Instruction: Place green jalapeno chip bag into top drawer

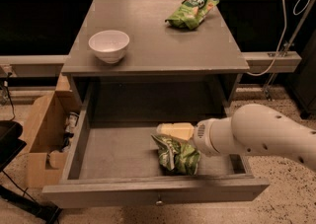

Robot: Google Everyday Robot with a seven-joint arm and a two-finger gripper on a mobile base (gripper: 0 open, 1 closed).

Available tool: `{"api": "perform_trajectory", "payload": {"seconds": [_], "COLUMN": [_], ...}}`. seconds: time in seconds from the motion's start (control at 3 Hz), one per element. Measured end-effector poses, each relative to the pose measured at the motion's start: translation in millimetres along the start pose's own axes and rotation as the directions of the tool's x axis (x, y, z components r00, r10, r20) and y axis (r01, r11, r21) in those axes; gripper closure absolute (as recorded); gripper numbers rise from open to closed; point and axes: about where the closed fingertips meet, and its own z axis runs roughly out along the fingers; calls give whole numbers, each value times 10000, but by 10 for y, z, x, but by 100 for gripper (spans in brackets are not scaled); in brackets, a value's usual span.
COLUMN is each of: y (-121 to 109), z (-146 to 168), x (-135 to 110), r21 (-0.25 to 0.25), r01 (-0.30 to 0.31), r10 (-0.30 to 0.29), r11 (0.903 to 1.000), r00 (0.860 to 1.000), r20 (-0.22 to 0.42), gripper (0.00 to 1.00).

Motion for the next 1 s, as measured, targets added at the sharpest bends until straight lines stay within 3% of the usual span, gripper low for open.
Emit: {"api": "perform_trajectory", "payload": {"seconds": [0.33,0.67,1.0], "y": [148,479,728], "z": [-158,-635,-1085], "x": [-99,-405,-725], "r21": [-651,-1875,-2940], "r01": [574,1603,3078], "r10": [-574,-1589,-3041], "r11": [9962,9691,9049], "r00": [9983,9870,9508], "r20": [9,226,592], "gripper": [0,0,0]}}
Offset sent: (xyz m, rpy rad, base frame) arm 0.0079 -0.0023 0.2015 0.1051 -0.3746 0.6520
